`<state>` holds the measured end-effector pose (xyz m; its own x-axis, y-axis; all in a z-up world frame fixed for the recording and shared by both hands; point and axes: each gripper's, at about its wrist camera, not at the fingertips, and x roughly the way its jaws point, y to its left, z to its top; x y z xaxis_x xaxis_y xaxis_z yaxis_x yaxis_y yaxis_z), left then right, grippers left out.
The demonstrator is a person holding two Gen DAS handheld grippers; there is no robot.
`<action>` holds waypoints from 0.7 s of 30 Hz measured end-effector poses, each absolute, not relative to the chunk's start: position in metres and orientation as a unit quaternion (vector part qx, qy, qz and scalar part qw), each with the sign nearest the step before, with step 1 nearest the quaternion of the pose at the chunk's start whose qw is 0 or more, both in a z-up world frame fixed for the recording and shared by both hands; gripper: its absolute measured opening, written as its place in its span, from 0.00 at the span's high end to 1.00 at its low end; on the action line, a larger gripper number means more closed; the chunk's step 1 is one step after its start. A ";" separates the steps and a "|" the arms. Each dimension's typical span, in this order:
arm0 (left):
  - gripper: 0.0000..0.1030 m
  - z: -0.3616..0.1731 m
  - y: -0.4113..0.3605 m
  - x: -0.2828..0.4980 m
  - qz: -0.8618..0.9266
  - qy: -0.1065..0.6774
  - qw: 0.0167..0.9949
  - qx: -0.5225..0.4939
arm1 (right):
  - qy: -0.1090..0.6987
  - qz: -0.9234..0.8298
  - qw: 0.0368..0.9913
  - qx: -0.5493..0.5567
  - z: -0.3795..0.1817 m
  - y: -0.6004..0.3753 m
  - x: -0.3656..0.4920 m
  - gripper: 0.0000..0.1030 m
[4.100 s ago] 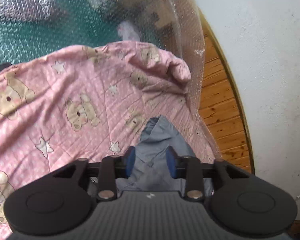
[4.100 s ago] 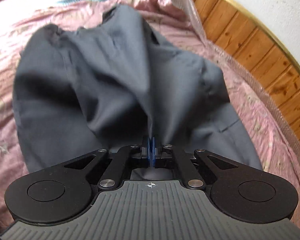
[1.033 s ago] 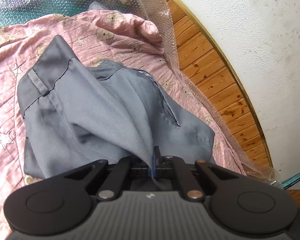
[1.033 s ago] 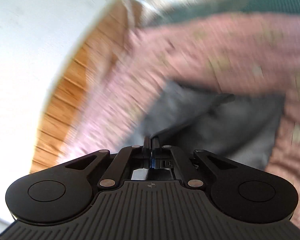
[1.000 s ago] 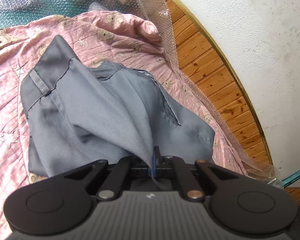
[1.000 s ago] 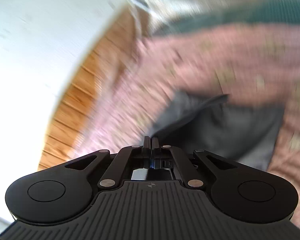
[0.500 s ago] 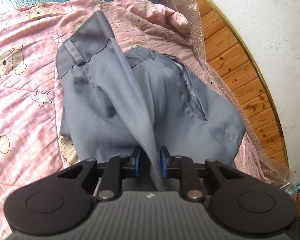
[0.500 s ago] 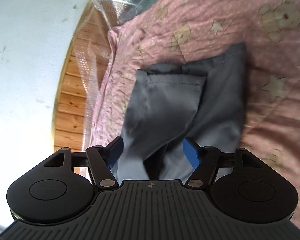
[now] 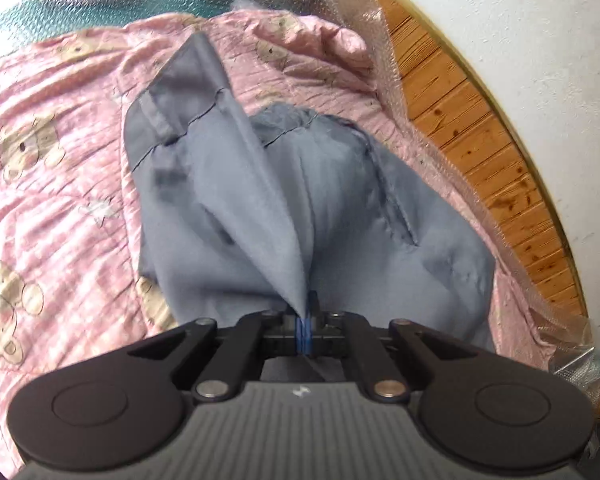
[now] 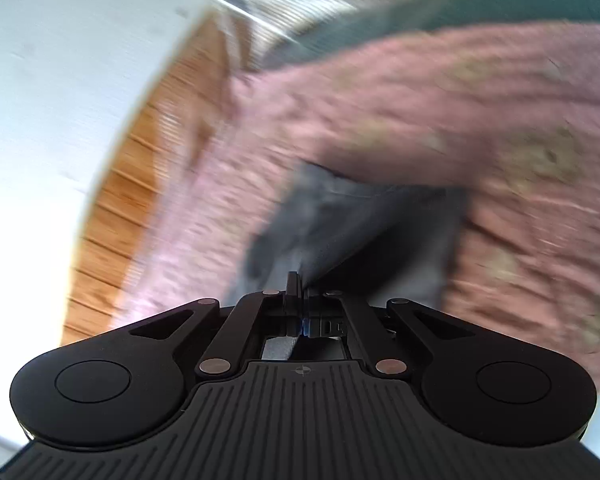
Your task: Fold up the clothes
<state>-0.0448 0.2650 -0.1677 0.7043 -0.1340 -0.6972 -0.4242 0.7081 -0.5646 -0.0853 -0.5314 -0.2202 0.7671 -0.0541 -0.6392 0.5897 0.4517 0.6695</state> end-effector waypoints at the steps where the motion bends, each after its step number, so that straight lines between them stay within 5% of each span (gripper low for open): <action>1: 0.98 -0.168 0.264 -0.046 0.088 0.375 0.845 -0.371 | 0.293 -0.210 0.798 0.483 -0.232 -0.534 -0.085 1.00; 12: 0.98 -0.174 0.258 -0.060 0.113 0.368 0.847 -0.365 | 0.327 -0.195 0.796 0.471 -0.251 -0.542 -0.096 0.98; 16: 0.96 -0.181 0.259 -0.073 0.125 0.360 0.841 -0.383 | 0.314 -0.194 0.800 0.474 -0.246 -0.536 -0.110 0.64; 17: 0.88 -0.181 0.260 -0.078 0.132 0.354 0.839 -0.393 | 0.308 -0.197 0.801 0.475 -0.244 -0.534 -0.115 0.42; 21: 0.54 -0.171 0.269 -0.098 0.163 0.307 0.828 -0.440 | 0.291 -0.194 0.820 0.452 -0.246 -0.524 -0.109 0.19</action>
